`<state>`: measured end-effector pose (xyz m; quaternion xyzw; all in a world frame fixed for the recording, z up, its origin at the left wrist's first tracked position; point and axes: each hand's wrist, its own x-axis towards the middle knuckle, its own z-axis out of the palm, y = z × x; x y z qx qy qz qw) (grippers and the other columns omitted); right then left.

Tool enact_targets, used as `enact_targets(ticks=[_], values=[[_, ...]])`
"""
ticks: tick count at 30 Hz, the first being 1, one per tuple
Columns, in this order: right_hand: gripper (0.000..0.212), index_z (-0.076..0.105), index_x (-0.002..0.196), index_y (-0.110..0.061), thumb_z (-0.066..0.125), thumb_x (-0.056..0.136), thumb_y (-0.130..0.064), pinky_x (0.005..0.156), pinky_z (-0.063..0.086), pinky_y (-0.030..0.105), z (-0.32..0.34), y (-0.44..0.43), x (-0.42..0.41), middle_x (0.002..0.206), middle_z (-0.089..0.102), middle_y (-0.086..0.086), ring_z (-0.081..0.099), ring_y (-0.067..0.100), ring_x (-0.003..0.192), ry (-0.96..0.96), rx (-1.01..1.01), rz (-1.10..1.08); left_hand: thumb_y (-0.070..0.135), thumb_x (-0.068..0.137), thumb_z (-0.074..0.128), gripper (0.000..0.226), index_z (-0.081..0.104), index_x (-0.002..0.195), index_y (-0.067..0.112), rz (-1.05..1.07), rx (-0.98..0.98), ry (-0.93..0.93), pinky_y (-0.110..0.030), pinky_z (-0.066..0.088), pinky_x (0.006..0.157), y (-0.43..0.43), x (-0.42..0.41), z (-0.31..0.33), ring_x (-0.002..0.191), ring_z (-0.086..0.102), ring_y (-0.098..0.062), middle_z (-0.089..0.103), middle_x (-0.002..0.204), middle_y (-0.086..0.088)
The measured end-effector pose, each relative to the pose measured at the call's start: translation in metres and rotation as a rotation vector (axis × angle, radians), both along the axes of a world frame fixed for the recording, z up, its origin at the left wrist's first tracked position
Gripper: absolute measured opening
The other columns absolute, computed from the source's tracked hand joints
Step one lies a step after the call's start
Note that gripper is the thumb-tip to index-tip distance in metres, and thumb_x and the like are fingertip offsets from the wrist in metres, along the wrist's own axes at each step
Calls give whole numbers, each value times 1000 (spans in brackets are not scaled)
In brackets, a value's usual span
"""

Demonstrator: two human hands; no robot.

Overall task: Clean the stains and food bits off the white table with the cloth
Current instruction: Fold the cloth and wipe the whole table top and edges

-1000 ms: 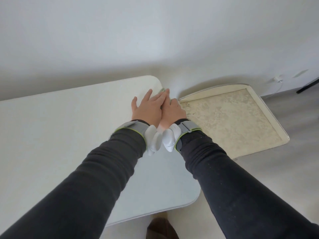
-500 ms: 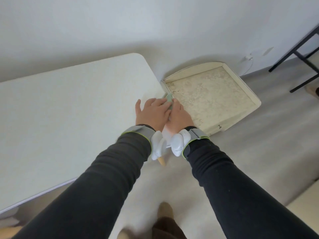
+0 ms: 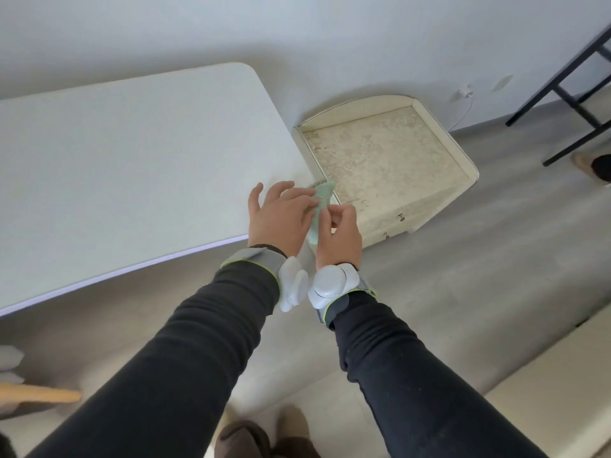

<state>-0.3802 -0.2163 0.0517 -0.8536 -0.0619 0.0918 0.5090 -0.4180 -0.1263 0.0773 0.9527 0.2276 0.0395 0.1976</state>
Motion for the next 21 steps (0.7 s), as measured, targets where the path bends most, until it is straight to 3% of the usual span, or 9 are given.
enact_targets(ticks=[2, 5, 7, 8, 10, 13, 18, 21], values=[[16, 52, 91, -16, 55, 92, -32, 72, 47, 28, -4, -4, -9, 95, 59, -2, 58, 14, 80, 0, 14, -2, 31, 98, 38, 30, 61, 116, 35, 11, 8, -8, -39, -2, 118, -3, -9, 2, 137, 28, -4, 50, 133, 28], [15, 54, 86, -16, 61, 89, -28, 61, 45, 9, -5, -1, -27, 89, 61, -4, 59, 10, 75, 60, 27, 77, 28, 96, 40, 29, 61, 115, 33, 22, 49, 2, -39, -3, 118, -1, -33, 4, 137, 28, -5, 50, 133, 27], [14, 58, 83, -16, 63, 88, -29, 61, 45, 6, -4, 4, -31, 83, 64, -5, 64, 11, 78, 98, 51, 65, 30, 96, 39, 29, 60, 116, 33, 18, 68, 11, -40, -2, 119, 4, -43, 6, 139, 26, -5, 49, 134, 28], [16, 61, 82, -15, 63, 88, -30, 64, 47, 8, -2, 9, -37, 82, 67, -4, 67, 12, 79, 108, 57, 67, 32, 96, 39, 29, 60, 116, 33, 34, 81, 17, -41, -2, 119, 8, -53, 6, 139, 25, -6, 49, 135, 28], [25, 67, 77, -10, 60, 89, -32, 75, 55, 28, -3, 21, -49, 78, 71, 0, 69, 17, 80, 123, 61, 100, 35, 96, 41, 25, 59, 112, 32, 72, 90, 24, -41, -1, 119, 19, -70, 5, 140, 25, -6, 49, 135, 28], [31, 69, 67, -12, 58, 90, -31, 79, 56, 46, -5, 40, -72, 69, 71, 3, 70, 21, 74, 143, 96, 166, 37, 95, 43, 21, 57, 110, 30, 130, 106, 34, -42, -1, 119, 34, -98, 1, 141, 25, -8, 49, 135, 27], [30, 69, 67, -15, 59, 89, -33, 78, 56, 45, 3, 73, -112, 70, 73, 3, 70, 21, 74, 135, 54, 295, 36, 95, 44, 23, 55, 113, 28, 214, 154, 45, -42, -1, 119, 62, -148, 3, 139, 28, -12, 50, 136, 24], [20, 69, 83, -12, 59, 89, -29, 81, 55, 38, 8, 93, -141, 83, 73, -1, 69, 18, 82, 75, -33, 436, 31, 94, 47, 25, 53, 118, 29, 265, 189, 55, -42, 0, 118, 85, -183, 0, 137, 31, -13, 54, 130, 21]])
